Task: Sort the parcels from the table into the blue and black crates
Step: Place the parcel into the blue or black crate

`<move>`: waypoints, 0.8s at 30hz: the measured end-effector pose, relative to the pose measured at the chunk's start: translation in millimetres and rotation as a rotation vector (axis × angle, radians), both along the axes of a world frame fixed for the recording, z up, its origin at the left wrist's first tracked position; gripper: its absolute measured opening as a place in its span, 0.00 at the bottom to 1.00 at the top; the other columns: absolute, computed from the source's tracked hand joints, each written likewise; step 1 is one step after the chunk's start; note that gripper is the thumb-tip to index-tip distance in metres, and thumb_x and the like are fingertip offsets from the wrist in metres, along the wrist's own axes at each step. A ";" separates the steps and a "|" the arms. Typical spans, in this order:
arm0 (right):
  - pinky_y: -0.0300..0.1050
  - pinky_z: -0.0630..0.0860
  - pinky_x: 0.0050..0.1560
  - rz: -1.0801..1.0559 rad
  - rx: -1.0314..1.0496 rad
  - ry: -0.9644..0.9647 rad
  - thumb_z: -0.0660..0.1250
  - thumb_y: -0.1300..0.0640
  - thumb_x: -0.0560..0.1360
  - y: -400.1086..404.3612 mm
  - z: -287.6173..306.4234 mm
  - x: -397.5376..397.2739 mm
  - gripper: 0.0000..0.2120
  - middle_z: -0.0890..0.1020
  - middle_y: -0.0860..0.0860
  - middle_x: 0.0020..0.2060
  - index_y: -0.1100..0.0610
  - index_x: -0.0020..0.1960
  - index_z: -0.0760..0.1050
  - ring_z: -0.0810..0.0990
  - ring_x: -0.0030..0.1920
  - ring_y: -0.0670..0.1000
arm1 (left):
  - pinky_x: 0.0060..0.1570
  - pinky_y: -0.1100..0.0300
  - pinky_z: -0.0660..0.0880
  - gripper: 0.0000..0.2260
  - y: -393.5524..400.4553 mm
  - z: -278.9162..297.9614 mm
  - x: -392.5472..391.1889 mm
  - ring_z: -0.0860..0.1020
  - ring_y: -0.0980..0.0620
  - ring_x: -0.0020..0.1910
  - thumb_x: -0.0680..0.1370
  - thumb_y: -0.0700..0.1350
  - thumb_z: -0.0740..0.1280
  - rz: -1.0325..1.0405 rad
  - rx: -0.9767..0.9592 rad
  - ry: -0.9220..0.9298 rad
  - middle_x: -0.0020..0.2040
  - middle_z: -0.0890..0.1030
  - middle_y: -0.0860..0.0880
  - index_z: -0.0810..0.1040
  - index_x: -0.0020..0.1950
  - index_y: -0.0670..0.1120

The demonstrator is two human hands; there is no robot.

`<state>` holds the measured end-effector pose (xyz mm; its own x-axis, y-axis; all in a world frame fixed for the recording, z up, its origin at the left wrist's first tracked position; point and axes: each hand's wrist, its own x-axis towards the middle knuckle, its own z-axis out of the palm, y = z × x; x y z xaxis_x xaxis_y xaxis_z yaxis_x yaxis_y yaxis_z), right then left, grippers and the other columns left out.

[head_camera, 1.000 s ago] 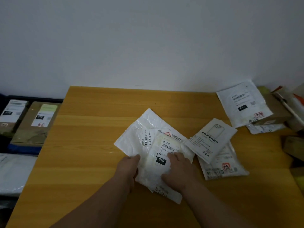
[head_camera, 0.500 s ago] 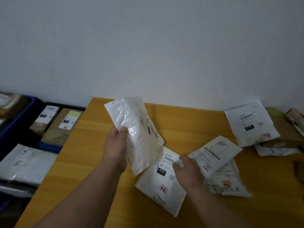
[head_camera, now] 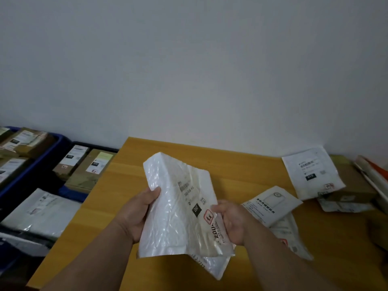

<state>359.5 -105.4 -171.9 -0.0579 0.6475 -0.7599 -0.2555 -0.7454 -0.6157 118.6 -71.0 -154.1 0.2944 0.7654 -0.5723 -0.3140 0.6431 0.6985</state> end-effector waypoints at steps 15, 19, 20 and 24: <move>0.54 0.82 0.41 -0.161 0.211 -0.496 0.61 0.63 0.79 8.7 10.0 -113.7 0.06 0.84 0.60 0.44 0.59 0.53 0.76 0.86 0.42 0.61 | 0.38 0.51 0.79 0.07 4.6 -5.6 -122.3 0.82 0.41 0.46 0.78 0.45 0.69 0.066 0.077 0.578 0.50 0.82 0.43 0.77 0.55 0.47; 0.65 0.81 0.48 -0.193 0.196 -0.452 0.62 0.63 0.78 12.3 0.7 -170.5 0.06 0.84 0.61 0.44 0.58 0.52 0.76 0.85 0.44 0.66 | 0.39 0.54 0.77 0.09 8.7 -5.2 -174.7 0.81 0.45 0.45 0.77 0.43 0.70 0.083 0.134 0.678 0.48 0.81 0.46 0.75 0.55 0.50; 0.62 0.82 0.45 -0.192 0.197 -0.464 0.62 0.63 0.78 13.0 -1.3 -181.8 0.06 0.84 0.61 0.43 0.57 0.52 0.76 0.85 0.42 0.64 | 0.40 0.54 0.77 0.10 9.0 -7.0 -185.8 0.81 0.45 0.46 0.76 0.43 0.70 0.084 0.139 0.696 0.49 0.81 0.46 0.75 0.56 0.49; 0.46 0.79 0.31 -0.184 0.166 -0.493 0.62 0.63 0.79 16.1 -8.9 -214.4 0.05 0.84 0.60 0.41 0.58 0.53 0.75 0.84 0.36 0.59 | 0.40 0.55 0.77 0.12 4.5 -15.4 -220.8 0.78 0.48 0.45 0.77 0.41 0.69 0.083 0.156 0.791 0.47 0.79 0.49 0.74 0.59 0.49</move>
